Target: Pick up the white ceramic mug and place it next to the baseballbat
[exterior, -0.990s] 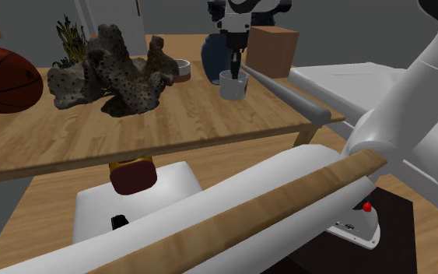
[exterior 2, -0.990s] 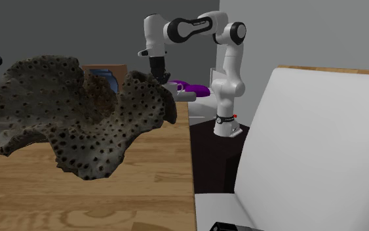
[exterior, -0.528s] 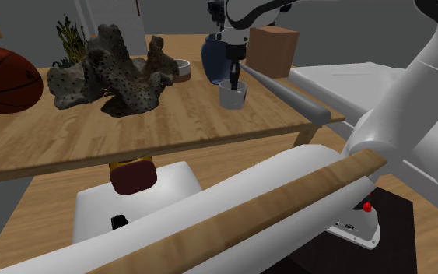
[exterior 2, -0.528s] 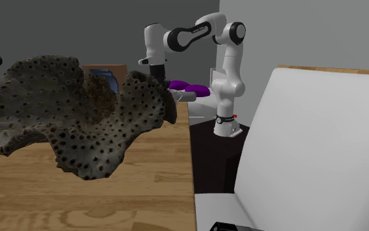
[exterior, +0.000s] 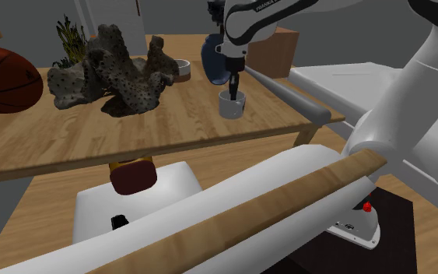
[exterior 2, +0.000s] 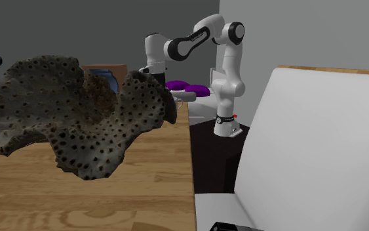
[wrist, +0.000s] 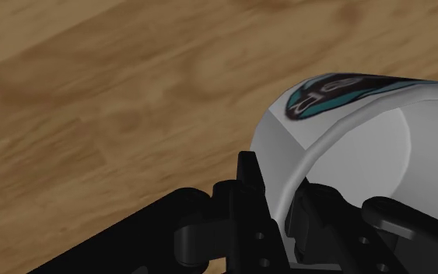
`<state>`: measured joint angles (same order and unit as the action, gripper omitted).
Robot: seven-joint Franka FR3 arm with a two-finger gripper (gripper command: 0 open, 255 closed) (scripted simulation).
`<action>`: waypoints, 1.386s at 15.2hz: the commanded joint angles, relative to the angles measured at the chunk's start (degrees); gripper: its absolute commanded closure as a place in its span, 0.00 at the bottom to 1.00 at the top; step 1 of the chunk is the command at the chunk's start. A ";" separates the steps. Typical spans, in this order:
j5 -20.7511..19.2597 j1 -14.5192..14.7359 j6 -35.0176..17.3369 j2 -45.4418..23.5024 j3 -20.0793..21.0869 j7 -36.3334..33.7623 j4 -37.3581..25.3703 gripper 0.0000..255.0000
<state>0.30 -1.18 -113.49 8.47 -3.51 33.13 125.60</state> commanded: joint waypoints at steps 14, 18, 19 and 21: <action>-0.01 -0.01 1.29 0.15 -0.01 0.00 -1.18 0.00; -0.07 -0.02 6.68 0.99 0.00 -0.04 -5.74 0.00; -0.07 -0.02 6.68 0.99 0.00 -0.04 -5.73 0.00; -0.07 -0.02 6.68 0.99 0.00 -0.04 -5.74 0.00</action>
<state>0.22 -1.20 -106.91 9.45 -3.52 33.09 119.93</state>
